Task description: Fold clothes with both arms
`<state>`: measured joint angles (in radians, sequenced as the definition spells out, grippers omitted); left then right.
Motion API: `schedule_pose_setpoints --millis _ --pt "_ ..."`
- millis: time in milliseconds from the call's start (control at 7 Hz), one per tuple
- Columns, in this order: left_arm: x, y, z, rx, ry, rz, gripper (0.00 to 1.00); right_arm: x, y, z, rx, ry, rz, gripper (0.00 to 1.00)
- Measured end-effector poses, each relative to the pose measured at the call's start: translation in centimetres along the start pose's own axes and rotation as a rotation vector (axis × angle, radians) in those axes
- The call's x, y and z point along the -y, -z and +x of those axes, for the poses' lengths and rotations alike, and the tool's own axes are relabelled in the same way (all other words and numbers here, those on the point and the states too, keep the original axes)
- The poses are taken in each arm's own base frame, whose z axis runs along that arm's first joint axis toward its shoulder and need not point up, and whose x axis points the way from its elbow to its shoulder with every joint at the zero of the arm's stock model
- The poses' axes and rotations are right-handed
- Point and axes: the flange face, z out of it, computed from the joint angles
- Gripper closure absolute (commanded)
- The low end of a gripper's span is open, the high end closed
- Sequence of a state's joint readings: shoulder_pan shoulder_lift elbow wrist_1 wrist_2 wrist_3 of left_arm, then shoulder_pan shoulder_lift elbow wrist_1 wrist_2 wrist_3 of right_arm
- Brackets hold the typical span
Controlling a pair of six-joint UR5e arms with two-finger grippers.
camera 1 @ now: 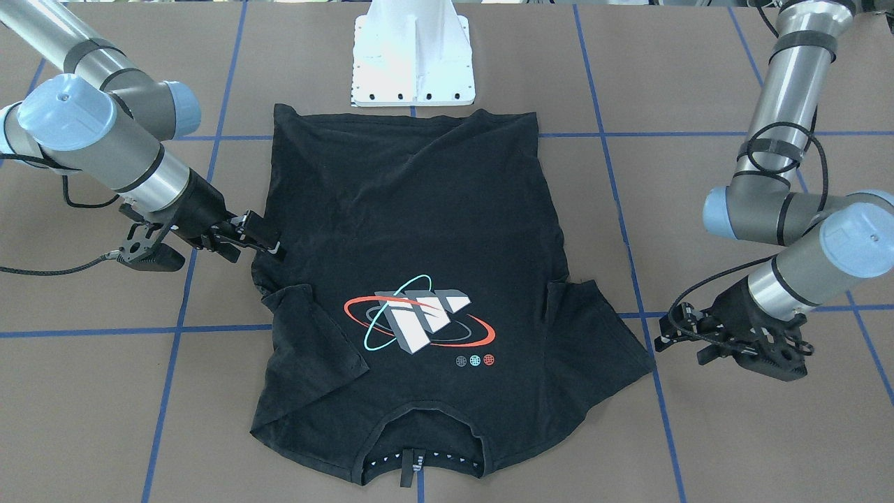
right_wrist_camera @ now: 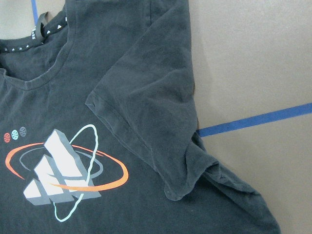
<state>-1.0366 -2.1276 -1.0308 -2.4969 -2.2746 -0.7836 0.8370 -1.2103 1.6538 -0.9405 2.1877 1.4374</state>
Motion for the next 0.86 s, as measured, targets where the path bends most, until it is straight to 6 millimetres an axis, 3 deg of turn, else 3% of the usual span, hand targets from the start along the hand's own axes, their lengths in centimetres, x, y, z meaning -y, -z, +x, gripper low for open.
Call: schedule_pose_setpoints --millis 286,571,857 --pt "-0.3 -2.5 0.5 0.022 0.019 0.031 0.36 -0.1 0.2 0.5 -0.003 -0.003 0.003 0.0" --pt "-0.4 -3.4 0.8 0.028 0.02 0.034 0.41 -0.1 0.2 0.6 -0.004 -0.003 0.003 0.0" --pt "-0.6 -3.9 1.0 0.028 0.02 0.026 0.62 0.0 0.2 0.6 -0.004 -0.004 0.005 0.0"
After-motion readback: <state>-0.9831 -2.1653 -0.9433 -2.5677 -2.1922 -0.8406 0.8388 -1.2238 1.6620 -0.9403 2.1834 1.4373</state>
